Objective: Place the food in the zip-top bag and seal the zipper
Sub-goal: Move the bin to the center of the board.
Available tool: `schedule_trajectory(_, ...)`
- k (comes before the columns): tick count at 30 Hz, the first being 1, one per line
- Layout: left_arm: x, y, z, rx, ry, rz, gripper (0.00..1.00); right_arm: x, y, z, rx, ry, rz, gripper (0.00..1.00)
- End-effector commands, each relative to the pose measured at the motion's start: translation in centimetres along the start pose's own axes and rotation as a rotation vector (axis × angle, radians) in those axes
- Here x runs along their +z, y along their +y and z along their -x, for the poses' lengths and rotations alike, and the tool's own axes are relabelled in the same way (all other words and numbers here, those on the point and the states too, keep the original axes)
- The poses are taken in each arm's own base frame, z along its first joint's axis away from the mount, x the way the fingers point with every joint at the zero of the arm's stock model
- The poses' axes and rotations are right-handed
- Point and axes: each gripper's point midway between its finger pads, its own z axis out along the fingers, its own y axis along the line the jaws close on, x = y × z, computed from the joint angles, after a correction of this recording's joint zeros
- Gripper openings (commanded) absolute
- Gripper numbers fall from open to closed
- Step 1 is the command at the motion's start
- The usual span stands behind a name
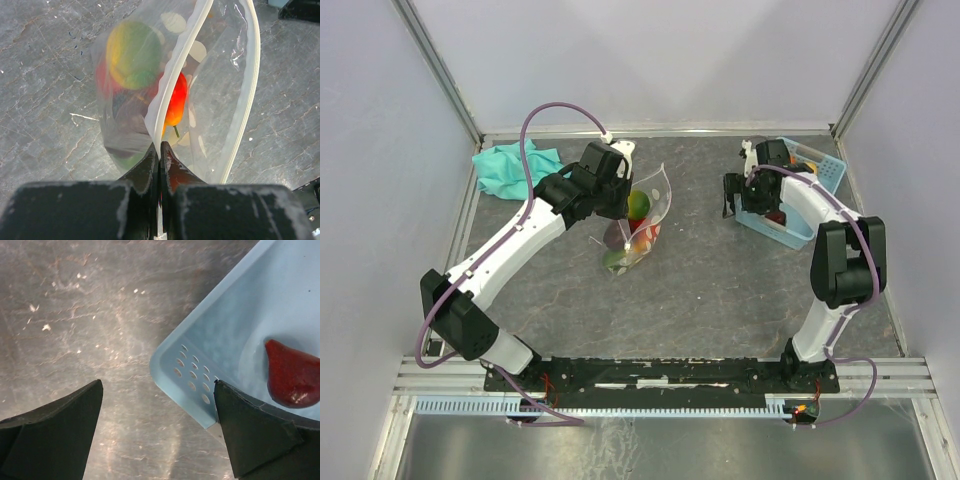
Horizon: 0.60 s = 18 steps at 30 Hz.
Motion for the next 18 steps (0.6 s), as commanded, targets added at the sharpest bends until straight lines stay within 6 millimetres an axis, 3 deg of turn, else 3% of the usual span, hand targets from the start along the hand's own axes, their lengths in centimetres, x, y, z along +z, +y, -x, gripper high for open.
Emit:
schedule_trajectory(1, -1.4, -0.3, 1.7, 0.013, -0.064, -0.021, 0.03, -1.9, 4.2, -1.1, 0.067, 0.011, 0.1, 0.99)
schedule_trajectory(10, -1.4, -0.4, 1.6, 0.012, -0.061, -0.029, 0.03, -4.4, 10.5, -1.4, 0.014, -0.021, 0.2, 1.0)
schedule_trajectory(15, -1.6, -0.2, 1.4, 0.01, -0.063, -0.024, 0.03, -6.6, 10.7, -0.9, -0.037, -0.048, 0.209, 1.0)
schedule_trajectory(18, -1.8, -0.2, 1.2, 0.012, -0.064, -0.023, 0.03, -7.7, 9.2, -0.9, -0.128, -0.049, 0.138, 1.0)
